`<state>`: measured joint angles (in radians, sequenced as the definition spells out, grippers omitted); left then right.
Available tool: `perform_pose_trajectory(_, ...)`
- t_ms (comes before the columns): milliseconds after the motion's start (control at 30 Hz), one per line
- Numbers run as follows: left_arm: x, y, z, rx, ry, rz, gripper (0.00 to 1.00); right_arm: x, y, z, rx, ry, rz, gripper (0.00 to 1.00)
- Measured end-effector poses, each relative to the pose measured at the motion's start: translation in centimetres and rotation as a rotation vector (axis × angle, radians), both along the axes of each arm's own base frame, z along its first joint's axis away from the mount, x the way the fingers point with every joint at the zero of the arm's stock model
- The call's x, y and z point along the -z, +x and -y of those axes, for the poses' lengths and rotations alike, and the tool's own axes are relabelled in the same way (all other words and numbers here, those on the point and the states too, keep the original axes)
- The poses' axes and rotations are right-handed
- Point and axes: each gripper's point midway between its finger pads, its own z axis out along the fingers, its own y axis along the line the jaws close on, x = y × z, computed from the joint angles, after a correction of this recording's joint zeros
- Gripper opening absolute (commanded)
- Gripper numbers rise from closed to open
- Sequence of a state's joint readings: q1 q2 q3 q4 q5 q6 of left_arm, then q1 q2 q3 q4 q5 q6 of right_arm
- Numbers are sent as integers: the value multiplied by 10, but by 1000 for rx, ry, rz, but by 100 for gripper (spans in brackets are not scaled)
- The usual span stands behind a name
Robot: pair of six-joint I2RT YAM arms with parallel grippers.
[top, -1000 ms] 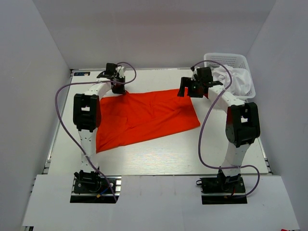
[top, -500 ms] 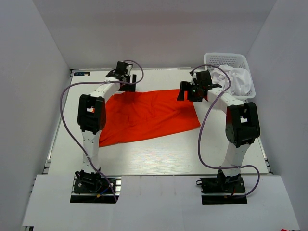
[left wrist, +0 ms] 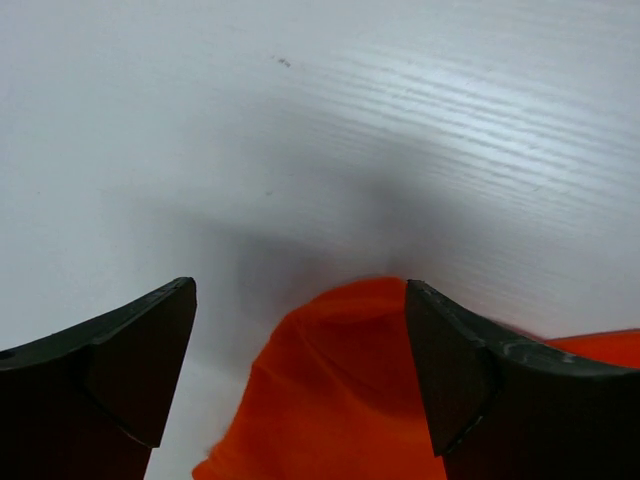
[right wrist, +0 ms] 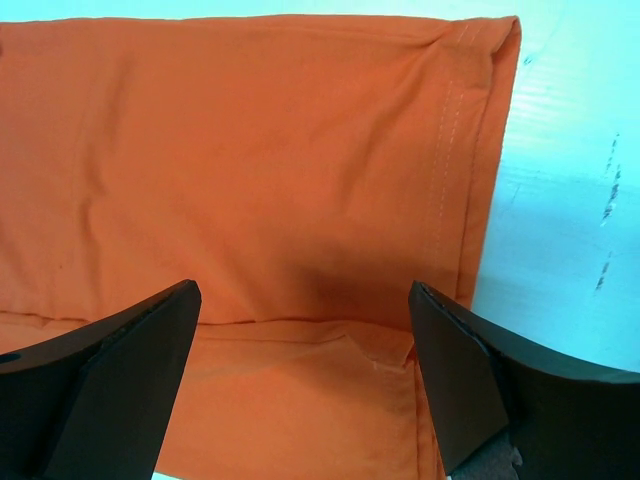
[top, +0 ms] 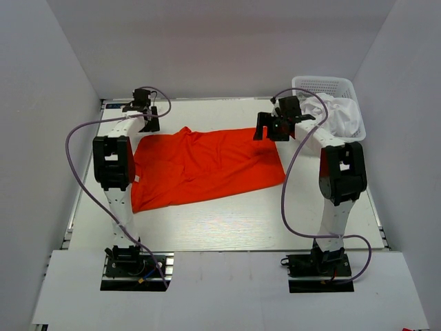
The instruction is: Fold and stack the t-shirts
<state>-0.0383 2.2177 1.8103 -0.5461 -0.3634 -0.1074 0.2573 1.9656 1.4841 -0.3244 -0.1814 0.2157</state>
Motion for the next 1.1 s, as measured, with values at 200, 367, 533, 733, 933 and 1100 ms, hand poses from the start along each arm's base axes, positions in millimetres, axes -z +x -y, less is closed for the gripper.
perform_pose_trajectory(200, 26, -11, -2, 98, 24, -66, 79, 0, 7, 2, 6, -25, 1, 90)
perform_pose_trajectory(367, 28, -9, 1, 147, 30, -69, 76, 2, 7, 3, 8, -29, -7, 90)
perform_pose_trajectory(533, 29, -8, -1, 164, 9, -65, 65, 5, 6, 4, 10, -35, -17, 90)
perform_pose_trajectory(733, 39, -11, 11, 206, -113, -68, 45, 4, 14, 8, 31, -56, -8, 90)
perform_pose_trajectory(933, 43, -13, 19, 184, -254, -55, 0, 4, 45, 11, 94, -88, 23, 90)
perform_pose_trajectory(1100, 44, -12, 20, 145, -325, -32, 0, 19, 79, 14, 146, -128, 43, 90)
